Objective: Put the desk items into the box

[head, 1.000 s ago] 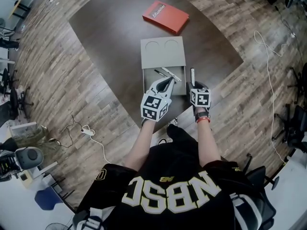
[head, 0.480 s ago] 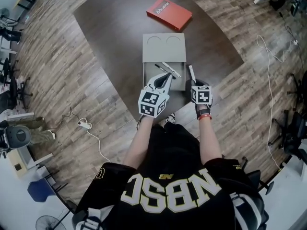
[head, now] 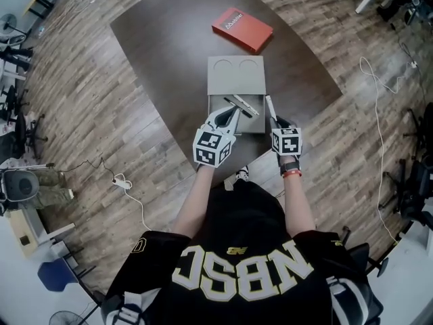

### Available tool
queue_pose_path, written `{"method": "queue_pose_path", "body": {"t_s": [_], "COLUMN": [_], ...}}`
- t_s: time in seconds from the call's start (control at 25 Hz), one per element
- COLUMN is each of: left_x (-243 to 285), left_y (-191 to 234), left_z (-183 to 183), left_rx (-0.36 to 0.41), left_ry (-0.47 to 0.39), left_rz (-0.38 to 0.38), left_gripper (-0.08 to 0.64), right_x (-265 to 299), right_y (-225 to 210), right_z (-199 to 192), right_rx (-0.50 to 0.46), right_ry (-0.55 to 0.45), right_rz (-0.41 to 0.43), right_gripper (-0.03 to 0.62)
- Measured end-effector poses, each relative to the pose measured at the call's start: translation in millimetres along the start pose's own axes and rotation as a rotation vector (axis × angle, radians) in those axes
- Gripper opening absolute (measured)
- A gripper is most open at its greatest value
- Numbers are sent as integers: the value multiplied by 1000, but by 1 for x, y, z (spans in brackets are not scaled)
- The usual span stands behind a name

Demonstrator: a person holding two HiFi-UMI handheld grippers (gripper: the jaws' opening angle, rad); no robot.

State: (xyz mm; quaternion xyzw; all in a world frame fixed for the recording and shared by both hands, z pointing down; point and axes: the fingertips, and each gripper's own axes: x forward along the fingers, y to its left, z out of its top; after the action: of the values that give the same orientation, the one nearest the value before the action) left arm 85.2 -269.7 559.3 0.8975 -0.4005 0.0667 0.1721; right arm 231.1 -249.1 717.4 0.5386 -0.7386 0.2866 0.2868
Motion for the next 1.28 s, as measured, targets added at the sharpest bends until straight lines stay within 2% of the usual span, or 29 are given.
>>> {"method": "queue_pose_path", "body": {"t_s": [0.6, 1.0, 1.28], "left_x": [-26, -46, -57], "left_y": [52, 83, 101], "left_z": [16, 8, -2], "left_rx": [-22, -44, -68], "left_ry": [-43, -43, -27], "left_rz": [90, 174, 221], "left_gripper": [15, 15, 15], "right_x": [16, 46, 69], "right_y": [68, 111, 132], "right_z": [39, 38, 30], "right_rx": [-170, -292, -337], "right_ry": [4, 42, 96], "right_rz": [126, 223, 277], "right_gripper": [71, 71, 72]}}
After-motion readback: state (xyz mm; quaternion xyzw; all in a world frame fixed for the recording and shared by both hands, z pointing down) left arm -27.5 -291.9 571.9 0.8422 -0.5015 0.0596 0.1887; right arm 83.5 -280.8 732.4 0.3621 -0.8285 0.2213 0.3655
